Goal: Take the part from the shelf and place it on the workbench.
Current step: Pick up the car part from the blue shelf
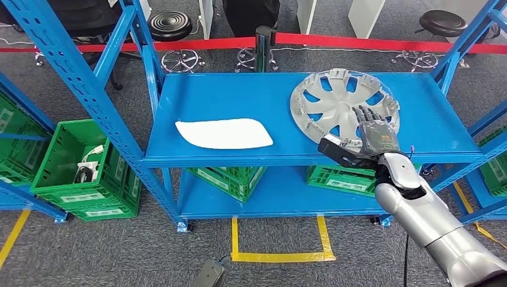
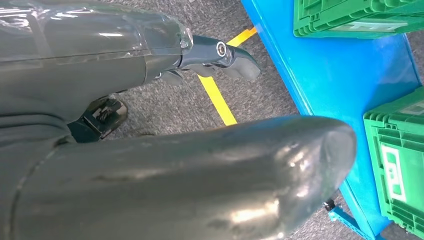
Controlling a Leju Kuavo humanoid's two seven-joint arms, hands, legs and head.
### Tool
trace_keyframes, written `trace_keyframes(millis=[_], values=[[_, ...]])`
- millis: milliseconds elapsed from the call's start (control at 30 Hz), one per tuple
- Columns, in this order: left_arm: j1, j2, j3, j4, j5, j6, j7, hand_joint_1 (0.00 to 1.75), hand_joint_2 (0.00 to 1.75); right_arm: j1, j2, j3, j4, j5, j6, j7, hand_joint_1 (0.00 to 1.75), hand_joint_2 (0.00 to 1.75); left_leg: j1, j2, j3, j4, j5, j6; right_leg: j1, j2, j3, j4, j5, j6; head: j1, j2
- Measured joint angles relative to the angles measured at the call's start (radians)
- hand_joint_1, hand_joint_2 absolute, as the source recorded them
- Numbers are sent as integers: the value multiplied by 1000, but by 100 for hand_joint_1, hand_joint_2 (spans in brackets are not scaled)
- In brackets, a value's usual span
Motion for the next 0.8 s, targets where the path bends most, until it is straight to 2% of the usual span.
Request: trace_keyframes(millis=[633,733,800], values=[[-5,-2,0,0,-17,-18,30,0,0,-6,34,22,-23,-15,9,7,0,175,0,-15,-1,0,0,0,0,-7,0,0,0,0,0,0],[-6,-1,0,0,-17,-27,37,0,0,-2,35,21,-21,-20,10,8,0,175,-5,-19,-2,-1,1,9,-3,-10,2,-10,4,8,-1,0],[-7,0,0,0,-18,-34,37,0,0,0,35,21,-20,-21,10,8,0,175,-1,-19,12,-28,13,18,-5,-10,2,-11,0,14,-2,0]])
